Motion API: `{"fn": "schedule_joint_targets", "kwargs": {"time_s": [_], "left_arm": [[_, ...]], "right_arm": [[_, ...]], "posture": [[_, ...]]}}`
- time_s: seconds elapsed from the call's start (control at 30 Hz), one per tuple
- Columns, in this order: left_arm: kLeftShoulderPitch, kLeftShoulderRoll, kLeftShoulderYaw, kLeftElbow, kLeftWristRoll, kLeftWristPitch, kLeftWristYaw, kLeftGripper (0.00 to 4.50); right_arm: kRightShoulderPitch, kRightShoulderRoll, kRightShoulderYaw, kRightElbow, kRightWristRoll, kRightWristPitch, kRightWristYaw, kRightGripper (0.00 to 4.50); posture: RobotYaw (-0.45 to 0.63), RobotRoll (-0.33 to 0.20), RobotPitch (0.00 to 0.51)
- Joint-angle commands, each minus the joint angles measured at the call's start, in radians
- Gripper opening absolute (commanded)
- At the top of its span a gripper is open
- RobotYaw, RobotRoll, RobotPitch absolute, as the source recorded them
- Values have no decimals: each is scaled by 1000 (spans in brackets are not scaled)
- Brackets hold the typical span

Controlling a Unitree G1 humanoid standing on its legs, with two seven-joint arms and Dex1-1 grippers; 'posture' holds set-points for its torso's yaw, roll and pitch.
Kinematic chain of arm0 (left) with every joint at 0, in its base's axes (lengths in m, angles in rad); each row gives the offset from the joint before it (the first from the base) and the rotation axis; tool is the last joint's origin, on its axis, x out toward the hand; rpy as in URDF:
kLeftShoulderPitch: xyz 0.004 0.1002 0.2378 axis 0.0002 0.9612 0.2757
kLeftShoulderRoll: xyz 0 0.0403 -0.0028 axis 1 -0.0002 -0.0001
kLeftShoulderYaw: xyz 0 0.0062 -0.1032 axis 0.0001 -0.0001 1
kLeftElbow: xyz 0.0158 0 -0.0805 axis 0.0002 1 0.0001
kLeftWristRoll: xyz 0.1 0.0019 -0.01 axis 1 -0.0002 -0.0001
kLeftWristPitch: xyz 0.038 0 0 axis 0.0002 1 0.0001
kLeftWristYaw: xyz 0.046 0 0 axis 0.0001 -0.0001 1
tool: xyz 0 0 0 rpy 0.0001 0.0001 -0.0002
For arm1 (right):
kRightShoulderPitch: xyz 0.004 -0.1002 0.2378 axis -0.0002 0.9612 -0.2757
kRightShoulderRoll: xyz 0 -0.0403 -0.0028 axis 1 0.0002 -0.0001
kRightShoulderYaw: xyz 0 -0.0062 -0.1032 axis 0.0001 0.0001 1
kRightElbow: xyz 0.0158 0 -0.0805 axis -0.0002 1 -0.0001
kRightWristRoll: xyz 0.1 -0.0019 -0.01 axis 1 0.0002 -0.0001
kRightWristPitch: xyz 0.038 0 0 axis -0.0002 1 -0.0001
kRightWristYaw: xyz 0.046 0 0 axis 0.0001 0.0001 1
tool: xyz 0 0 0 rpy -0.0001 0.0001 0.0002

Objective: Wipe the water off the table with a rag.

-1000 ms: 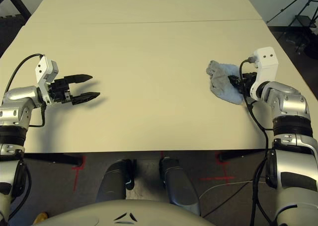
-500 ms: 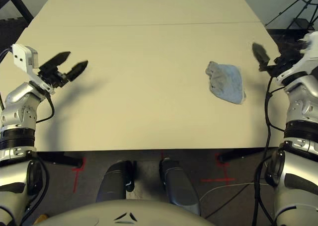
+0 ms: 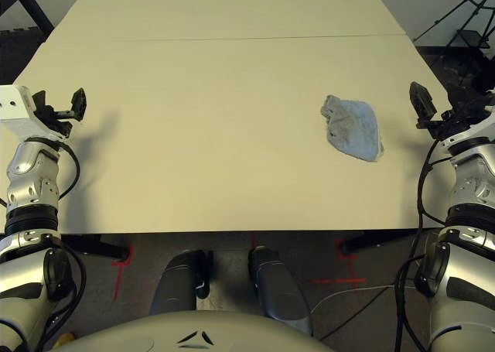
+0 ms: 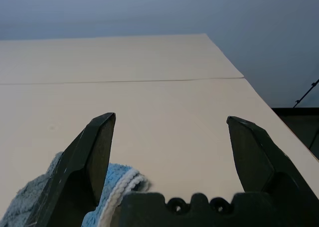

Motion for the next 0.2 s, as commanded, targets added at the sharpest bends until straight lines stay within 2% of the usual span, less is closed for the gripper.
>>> {"fn": "schedule_joint_targets", "kwargs": {"time_s": [0.03,0.2], "left_arm": [[0,10,13,37,7,-31,25,4500],[17,-6,3,21,0,-39,25,4500]], "right_arm": [[-29,-21,4,48,-12,-24,4,4453],[-65,-25,19,67,-20,-28,14,4453]], "posture": [[-115,0,163],[-114,0,164]]}}
